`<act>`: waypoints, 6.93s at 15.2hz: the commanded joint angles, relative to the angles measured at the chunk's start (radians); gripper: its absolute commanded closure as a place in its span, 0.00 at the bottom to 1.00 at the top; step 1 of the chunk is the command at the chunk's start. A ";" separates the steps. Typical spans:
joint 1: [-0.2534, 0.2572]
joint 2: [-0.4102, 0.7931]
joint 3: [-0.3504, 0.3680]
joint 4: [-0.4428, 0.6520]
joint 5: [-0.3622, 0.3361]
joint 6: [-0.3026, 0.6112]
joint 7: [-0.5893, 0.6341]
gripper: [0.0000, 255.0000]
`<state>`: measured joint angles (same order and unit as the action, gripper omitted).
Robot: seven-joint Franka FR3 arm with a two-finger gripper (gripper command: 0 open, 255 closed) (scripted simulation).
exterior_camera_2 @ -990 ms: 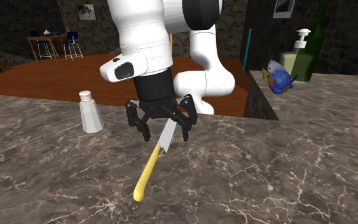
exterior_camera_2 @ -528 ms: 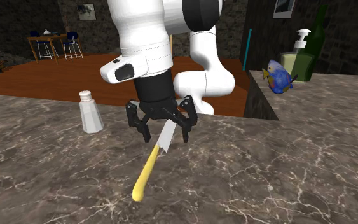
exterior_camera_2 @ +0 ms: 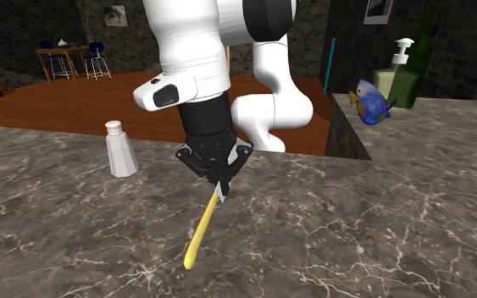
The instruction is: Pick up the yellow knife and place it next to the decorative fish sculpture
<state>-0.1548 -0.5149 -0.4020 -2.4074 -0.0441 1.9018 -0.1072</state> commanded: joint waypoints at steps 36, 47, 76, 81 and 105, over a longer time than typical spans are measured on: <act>0.028 0.044 0.038 0.493 0.035 -0.448 0.039 1.00; 0.051 -0.116 0.209 0.385 0.085 -0.489 0.237 1.00; 0.164 -0.201 0.857 0.381 0.454 -0.422 0.931 1.00; 0.152 -0.126 0.990 0.471 0.485 -0.389 1.056 1.00; -0.013 0.216 1.554 0.692 0.358 -0.163 1.449 1.00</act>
<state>-0.1735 -0.2924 1.1573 -1.6988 0.3078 1.7264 1.3468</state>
